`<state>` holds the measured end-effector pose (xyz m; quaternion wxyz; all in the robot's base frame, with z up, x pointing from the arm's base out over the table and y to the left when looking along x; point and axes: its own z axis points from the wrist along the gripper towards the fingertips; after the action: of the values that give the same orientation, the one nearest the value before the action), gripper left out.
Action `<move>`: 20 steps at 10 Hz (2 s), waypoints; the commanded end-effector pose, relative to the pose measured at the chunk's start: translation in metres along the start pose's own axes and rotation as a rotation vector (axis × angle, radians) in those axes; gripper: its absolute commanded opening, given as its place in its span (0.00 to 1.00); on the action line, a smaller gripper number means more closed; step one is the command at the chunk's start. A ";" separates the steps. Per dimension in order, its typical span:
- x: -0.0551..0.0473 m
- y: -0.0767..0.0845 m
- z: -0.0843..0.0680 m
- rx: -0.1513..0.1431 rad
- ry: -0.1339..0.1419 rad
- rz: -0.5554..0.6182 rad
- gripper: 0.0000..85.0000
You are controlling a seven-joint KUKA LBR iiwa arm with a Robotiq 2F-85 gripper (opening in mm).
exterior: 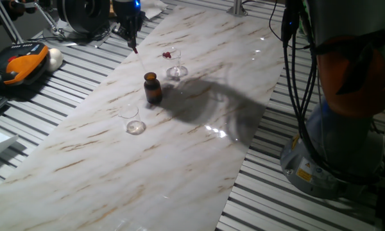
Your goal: Transfer liquid using a dropper
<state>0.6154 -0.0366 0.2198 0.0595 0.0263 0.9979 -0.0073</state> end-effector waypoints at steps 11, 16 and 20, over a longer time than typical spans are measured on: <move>0.017 -0.003 0.021 -0.019 -0.045 -0.003 0.00; 0.027 0.001 0.030 -0.024 -0.057 0.004 0.00; 0.034 -0.001 0.042 -0.032 -0.060 -0.003 0.00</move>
<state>0.5869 -0.0366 0.1733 0.0901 0.0235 0.9956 0.0076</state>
